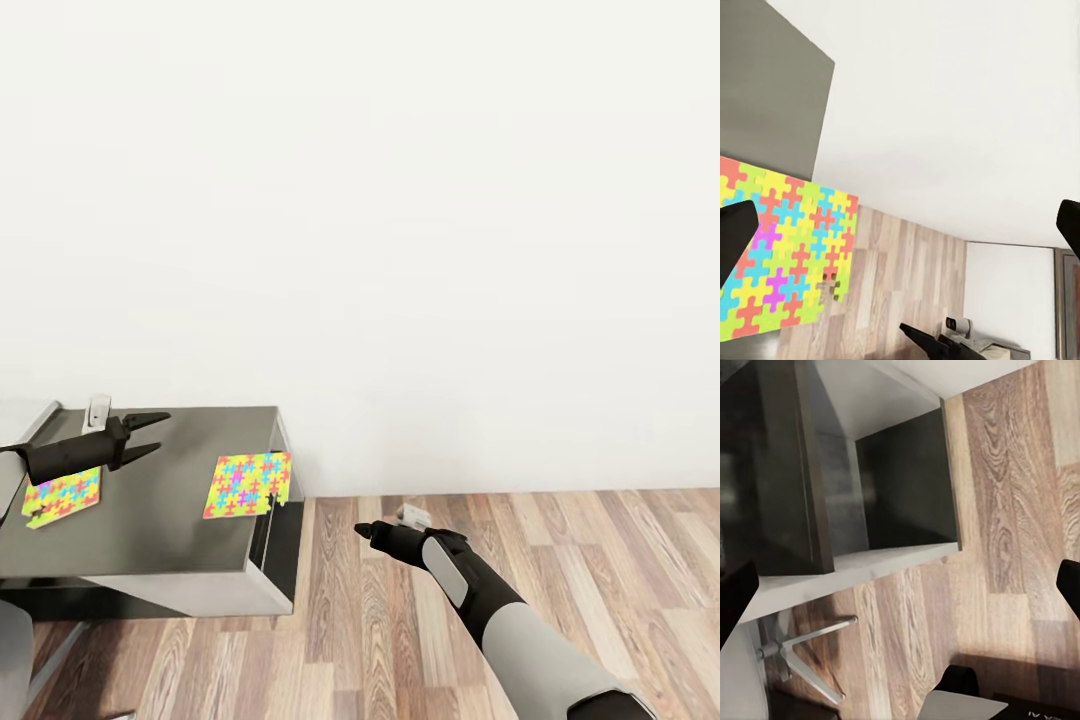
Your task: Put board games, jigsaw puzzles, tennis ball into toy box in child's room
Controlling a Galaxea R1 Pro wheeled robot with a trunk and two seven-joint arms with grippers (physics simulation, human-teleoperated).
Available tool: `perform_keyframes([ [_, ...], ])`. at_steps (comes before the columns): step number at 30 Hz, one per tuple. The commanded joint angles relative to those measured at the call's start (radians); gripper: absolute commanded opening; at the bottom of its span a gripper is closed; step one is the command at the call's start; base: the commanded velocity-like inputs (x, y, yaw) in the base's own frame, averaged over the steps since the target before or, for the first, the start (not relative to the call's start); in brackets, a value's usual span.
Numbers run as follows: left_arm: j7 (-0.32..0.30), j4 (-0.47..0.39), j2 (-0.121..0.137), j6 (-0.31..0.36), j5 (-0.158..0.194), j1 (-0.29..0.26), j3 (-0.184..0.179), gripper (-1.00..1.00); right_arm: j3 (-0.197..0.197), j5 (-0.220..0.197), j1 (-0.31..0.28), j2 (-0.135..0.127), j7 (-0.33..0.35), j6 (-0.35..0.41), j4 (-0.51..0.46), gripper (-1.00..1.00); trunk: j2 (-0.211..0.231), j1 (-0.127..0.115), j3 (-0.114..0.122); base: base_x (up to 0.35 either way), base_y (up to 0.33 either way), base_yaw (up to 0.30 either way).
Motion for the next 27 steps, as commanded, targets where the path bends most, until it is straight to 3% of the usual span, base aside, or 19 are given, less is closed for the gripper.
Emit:
perform_keyframes([
  [1,-0.006,0.000,0.000,0.003,-0.006,-0.001,0.002,1.00,0.001,-0.001,-0.001,0.000,0.000,0.003,-0.001,1.00,-0.002,0.001,0.000,0.000,0.000,0.000],
  [12,-0.066,0.000,0.001,0.000,-0.008,-0.001,0.002,1.00,0.002,-0.001,-0.001,0.001,0.000,0.002,-0.001,1.00,-0.002,0.001,0.018,0.000,0.000,0.000],
  [27,-0.075,0.000,0.001,0.000,-0.009,0.000,0.002,1.00,0.003,-0.001,-0.001,0.001,0.000,0.002,-0.001,1.00,-0.002,0.001,0.041,0.000,0.000,0.026],
])
